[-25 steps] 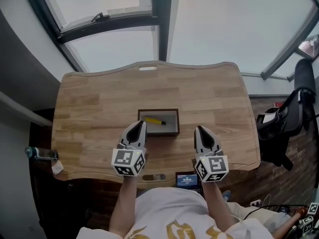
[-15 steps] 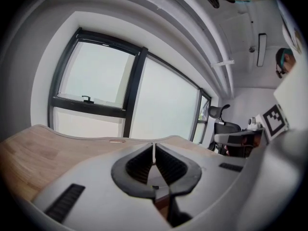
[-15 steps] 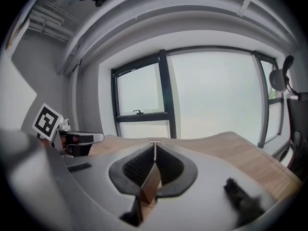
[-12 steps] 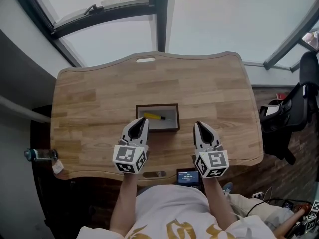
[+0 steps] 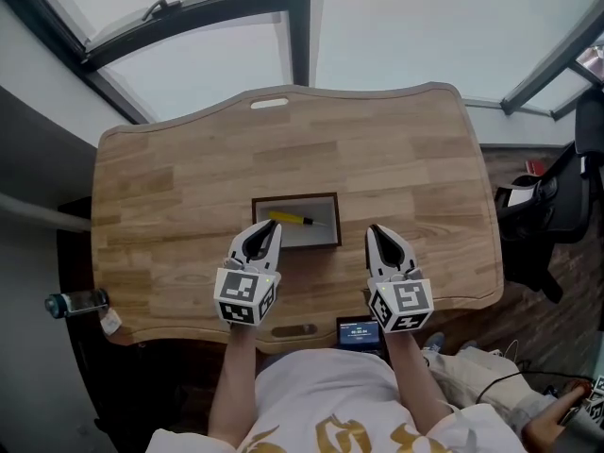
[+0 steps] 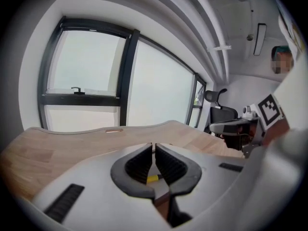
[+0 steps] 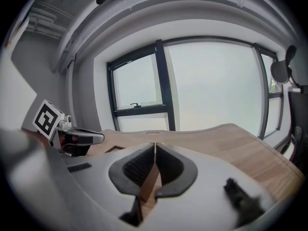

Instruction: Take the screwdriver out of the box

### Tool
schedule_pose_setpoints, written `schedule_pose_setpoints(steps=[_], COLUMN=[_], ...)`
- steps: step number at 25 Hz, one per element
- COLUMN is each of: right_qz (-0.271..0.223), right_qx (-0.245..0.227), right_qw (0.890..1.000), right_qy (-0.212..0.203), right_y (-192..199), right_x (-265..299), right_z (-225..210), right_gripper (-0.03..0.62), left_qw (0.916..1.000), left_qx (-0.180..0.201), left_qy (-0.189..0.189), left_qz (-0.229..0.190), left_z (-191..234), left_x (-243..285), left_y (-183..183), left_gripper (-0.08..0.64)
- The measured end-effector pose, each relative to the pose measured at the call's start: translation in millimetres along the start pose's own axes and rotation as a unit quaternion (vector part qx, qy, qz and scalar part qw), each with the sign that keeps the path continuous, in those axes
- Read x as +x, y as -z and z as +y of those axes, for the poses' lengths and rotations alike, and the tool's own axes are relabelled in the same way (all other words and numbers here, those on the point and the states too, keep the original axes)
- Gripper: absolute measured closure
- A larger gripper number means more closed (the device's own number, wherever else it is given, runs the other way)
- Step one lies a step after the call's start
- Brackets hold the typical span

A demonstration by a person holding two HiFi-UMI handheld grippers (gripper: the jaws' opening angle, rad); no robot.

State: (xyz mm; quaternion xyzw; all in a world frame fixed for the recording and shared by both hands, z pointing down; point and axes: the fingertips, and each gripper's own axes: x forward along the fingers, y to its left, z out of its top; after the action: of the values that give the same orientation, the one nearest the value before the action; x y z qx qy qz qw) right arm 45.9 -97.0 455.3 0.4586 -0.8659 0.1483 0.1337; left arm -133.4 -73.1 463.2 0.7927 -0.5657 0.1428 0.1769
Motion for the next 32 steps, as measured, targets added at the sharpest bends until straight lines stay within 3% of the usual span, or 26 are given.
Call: schedule_pose_setpoints(steps=[5,10,18,26,32], right_qz=[0.015,0.026,0.036,0.053,0.069], right_qx=[0.003,0.006,0.011,0.018,0.025], right_qw=[1.0,1.0,0.999,0.998,0.997], right_qy=[0.0,0.0,-0.007,-0.014,-0.022], right_y=[12,19,25,35,44], right_x=[12,24,40,49,55], right_z=[-5,-13,-18,-22,-24], right_gripper=[0.56,0.56,0.56,0.56,0.56], left_qw=[0.9987,0.9931,0.982,0.951,0.932], left_qx=[0.027,0.08,0.094,0.146,0.173], left_qy=[0.014,0.035,0.096,0.166,0.184], left_qz=[0.041,0.078,0.132,0.216,0.26], left_z=[1,-1,-5,-21,-26], left_x=[17,33,60,76,85], left_y=[13,15,23,52,66], left_gripper=[0.546,0.546,0.545,0.545,0.545])
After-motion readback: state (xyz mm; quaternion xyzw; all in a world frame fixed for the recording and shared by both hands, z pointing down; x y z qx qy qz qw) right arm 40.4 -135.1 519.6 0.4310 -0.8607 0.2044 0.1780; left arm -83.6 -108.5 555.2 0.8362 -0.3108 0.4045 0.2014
